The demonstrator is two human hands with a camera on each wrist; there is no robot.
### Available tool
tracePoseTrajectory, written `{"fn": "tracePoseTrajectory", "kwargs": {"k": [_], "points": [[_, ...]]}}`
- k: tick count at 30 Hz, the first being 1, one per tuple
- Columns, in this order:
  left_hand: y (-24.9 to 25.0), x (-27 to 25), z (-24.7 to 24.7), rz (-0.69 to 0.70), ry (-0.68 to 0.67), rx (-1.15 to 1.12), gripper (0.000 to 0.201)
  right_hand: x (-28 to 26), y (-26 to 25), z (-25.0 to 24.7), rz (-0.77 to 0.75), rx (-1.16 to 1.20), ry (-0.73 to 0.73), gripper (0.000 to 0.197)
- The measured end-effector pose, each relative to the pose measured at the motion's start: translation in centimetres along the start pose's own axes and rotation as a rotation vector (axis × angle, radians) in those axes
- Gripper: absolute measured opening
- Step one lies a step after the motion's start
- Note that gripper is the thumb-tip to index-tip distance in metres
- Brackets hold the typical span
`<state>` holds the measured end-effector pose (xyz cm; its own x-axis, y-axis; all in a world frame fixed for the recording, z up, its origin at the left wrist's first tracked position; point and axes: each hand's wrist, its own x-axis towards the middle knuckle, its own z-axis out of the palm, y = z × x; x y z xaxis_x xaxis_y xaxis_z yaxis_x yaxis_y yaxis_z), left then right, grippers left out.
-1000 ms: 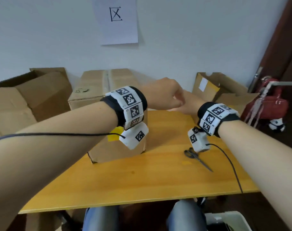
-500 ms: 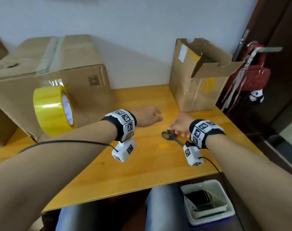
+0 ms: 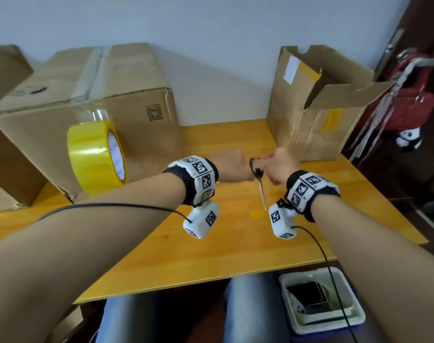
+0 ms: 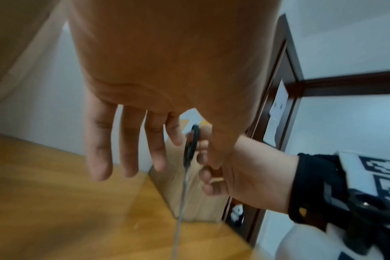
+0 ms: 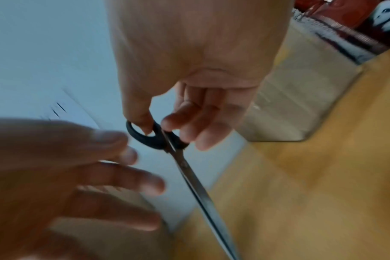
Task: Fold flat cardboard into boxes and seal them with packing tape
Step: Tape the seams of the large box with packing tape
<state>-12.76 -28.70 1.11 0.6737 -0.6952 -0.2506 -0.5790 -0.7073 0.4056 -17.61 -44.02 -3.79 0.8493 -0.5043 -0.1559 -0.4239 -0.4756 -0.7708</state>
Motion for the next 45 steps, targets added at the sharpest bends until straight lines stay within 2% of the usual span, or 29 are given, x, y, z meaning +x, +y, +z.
{"fn": "tracePoseTrajectory", "kwargs": {"k": [4, 7, 10, 12, 14, 16, 21, 25, 28, 30, 32, 35, 38, 41, 45], "points": [[1.3, -2.2, -2.8, 0.005, 0.162, -0.093, 0.037, -3.0, -5.2, -2.2, -0.193, 0.310, 0.116, 0.017], [2.3, -4.4, -5.0, 0.073, 0.335, -0.163, 0.050, -5.3, -9.2, -3.4, -0.285, 0.512, 0.222, 0.013], [3.3, -7.6, -7.1, 0.163, 0.512, -0.209, 0.035, -7.8, -12.8, -4.0, -0.385, 0.573, 0.352, 0.019], [3.5, -9.7, -8.4, 0.226, 0.558, -0.208, 0.024, -9.3, -15.0, -4.1, -0.454, 0.529, 0.415, 0.029], [3.0, -11.7, -9.7, 0.270, 0.589, -0.195, 0.015, -10.7, -17.1, -4.1, -0.492, 0.516, 0.394, 0.036], [2.1, -13.6, -10.8, 0.283, 0.639, -0.173, 0.014, -12.0, -18.9, -4.0, -0.501, 0.491, 0.326, 0.035], [-1.4, -18.2, -13.9, 0.276, 0.735, -0.284, 0.023, -15.4, -23.2, -2.1, -0.605, 0.433, 0.203, 0.034], [-4.7, -21.7, -16.6, 0.258, 0.777, -0.261, 0.026, -17.2, -26.5, -0.2, -0.641, 0.442, 0.080, 0.032], [-6.6, -23.2, -17.4, 0.255, 0.758, -0.204, 0.026, -17.7, -28.5, 1.0, -0.647, 0.447, -0.001, 0.028], [-7.6, -23.9, -17.6, 0.238, 0.747, -0.168, 0.025, -17.9, -29.6, 1.9, -0.666, 0.461, 0.008, 0.027], [-8.3, -24.4, -17.6, 0.177, 0.778, -0.161, 0.025, -17.7, -30.0, 2.5, -0.702, 0.493, 0.075, 0.032], [-10.0, -24.9, -17.3, 0.024, 0.783, -0.144, 0.032, -16.9, -30.0, 3.2, -0.736, 0.483, 0.108, 0.029], [-12.1, -24.4, -16.1, -0.146, 0.632, -0.183, 0.039, -15.9, -29.3, 3.8, -0.684, 0.489, 0.112, 0.033], [-13.4, -23.3, -14.4, -0.230, 0.429, -0.264, 0.050, -15.2, -28.7, 4.6, -0.642, 0.520, 0.127, 0.030], [-13.8, -22.1, -12.9, -0.254, 0.283, -0.634, 0.053, -14.8, -28.4, 6.1, -0.602, 0.581, 0.105, 0.031]]}}
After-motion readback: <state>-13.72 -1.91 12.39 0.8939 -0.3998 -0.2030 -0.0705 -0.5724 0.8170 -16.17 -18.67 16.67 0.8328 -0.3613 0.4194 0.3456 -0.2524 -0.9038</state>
